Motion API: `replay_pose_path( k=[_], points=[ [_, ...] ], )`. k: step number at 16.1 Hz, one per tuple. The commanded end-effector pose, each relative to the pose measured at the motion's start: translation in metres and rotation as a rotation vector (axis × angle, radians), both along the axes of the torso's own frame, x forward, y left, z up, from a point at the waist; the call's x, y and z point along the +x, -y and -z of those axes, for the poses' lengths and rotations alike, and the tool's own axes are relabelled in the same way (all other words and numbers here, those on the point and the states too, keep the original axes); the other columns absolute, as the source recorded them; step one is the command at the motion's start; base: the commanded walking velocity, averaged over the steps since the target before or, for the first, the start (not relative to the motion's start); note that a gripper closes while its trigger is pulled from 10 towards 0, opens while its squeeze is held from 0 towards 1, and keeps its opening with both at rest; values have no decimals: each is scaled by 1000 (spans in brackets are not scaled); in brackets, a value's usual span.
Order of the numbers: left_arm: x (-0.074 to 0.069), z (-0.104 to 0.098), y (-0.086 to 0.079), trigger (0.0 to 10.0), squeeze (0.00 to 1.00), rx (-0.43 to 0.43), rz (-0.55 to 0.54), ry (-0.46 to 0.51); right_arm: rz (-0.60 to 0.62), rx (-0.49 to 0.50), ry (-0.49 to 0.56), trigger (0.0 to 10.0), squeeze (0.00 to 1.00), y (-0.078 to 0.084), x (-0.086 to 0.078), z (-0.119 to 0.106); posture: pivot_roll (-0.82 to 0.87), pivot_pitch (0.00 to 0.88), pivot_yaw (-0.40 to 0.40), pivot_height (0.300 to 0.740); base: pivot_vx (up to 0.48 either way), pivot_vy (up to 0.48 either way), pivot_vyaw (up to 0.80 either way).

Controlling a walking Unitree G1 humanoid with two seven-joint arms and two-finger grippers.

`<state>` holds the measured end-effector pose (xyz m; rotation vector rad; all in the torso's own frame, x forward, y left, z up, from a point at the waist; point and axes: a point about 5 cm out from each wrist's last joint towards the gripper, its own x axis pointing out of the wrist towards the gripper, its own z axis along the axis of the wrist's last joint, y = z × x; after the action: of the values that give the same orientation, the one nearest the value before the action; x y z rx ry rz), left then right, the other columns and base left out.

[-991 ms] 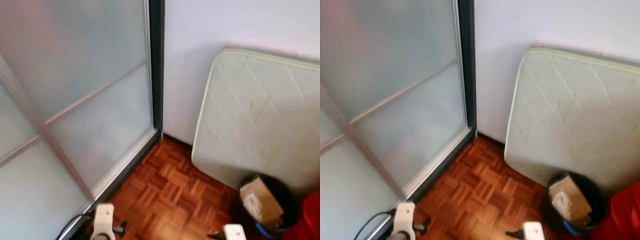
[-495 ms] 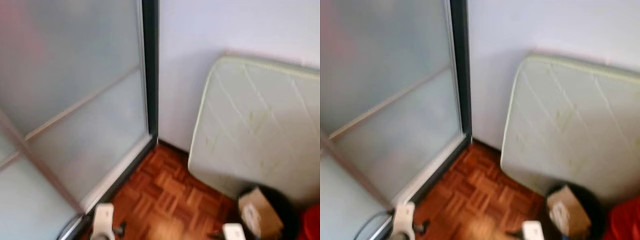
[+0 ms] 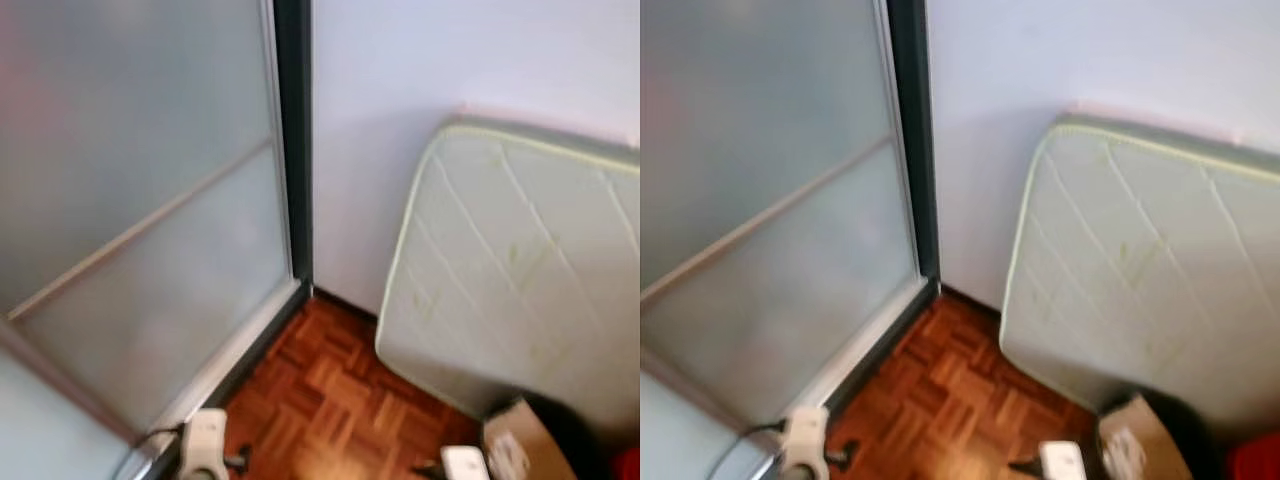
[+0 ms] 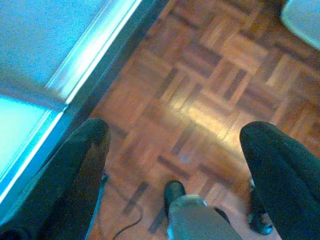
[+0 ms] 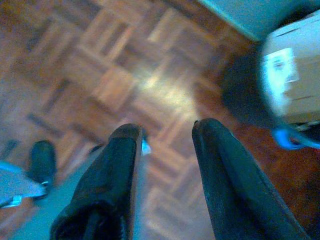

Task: Clean up the room

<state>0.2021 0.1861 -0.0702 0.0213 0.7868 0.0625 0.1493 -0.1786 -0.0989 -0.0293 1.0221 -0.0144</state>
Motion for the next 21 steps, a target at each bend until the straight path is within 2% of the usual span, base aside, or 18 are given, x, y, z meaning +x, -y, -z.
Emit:
replay_pose_path(
  k=[1, 21],
  points=[
    [-4, 1, -13, 10000, 0, 29, -21, -19, -7, 22, 7, 10000, 0, -9, 3, 0, 36, 33, -37, 740, 289, 0, 0],
    [-4, 0, -13, 10000, 0, 26, -16, -18, -3, 30, 1, 10000, 0, -10, 2, 0, 40, 31, -35, 740, 296, 0, 0]
  ],
)
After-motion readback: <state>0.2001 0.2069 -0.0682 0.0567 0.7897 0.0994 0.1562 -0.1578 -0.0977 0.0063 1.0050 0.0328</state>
